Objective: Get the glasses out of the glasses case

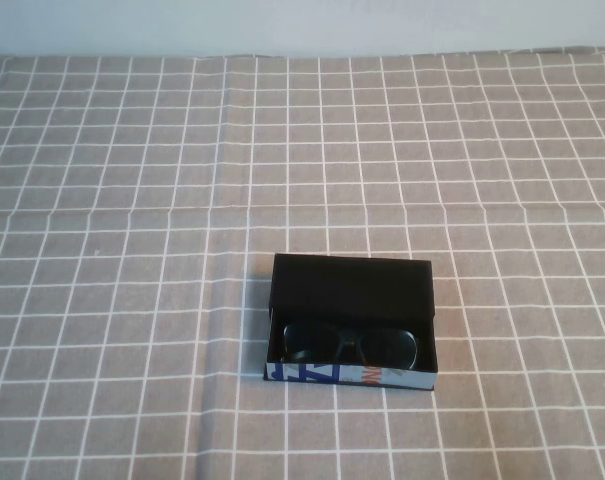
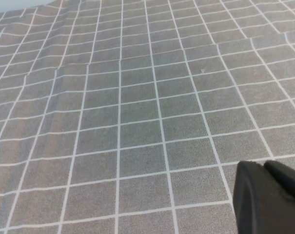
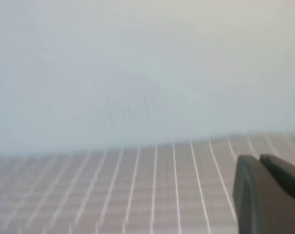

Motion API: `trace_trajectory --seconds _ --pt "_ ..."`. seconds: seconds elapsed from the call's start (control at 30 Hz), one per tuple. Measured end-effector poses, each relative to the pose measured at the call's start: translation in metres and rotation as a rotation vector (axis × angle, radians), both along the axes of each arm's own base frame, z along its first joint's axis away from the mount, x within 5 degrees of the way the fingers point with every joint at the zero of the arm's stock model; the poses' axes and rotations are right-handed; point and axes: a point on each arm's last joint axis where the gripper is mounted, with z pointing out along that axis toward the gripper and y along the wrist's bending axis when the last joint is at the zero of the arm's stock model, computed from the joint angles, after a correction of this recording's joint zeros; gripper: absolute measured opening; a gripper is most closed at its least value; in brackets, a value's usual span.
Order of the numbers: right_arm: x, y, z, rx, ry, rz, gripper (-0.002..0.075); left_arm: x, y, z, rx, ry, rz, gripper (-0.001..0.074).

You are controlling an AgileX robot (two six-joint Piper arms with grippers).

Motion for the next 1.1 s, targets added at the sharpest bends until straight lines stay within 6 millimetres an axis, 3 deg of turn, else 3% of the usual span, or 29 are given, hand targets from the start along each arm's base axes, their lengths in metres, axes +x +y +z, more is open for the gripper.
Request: trace_trajectory --seconds 0.1,0.2,0.4,0.67,0.83,0.97,1.1 --pt "-0.003 0.001 0.035 0.005 -0.005 0.012 -0.0019 0.000 0.000 0.000 0.000 0.000 0.000 -0.0004" --pt "0.005 0.002 0.057 0.002 0.046 0.020 -0.0018 0.000 0.000 0.000 0.000 0.000 0.000 -0.0004" --pt "0.046 0.008 0.068 0.099 0.220 0.061 -0.0018 0.000 0.000 0.000 0.000 0.000 0.000 -0.0004" --pt "0.101 0.029 0.096 -0.175 0.518 0.283 -0.0018 0.000 0.000 0.000 0.000 0.000 0.000 -0.0004" --pt "0.134 0.053 0.111 -0.348 0.602 0.504 -0.0018 0.000 0.000 0.000 0.000 0.000 0.000 -0.0004" --pt "0.150 0.086 0.117 -0.484 0.634 0.684 -0.0018 0.000 0.000 0.000 0.000 0.000 0.000 -0.0004" --pt "0.161 0.122 0.114 -0.725 0.677 0.827 -0.0018 0.000 0.000 0.000 0.000 0.000 0.000 -0.0004"
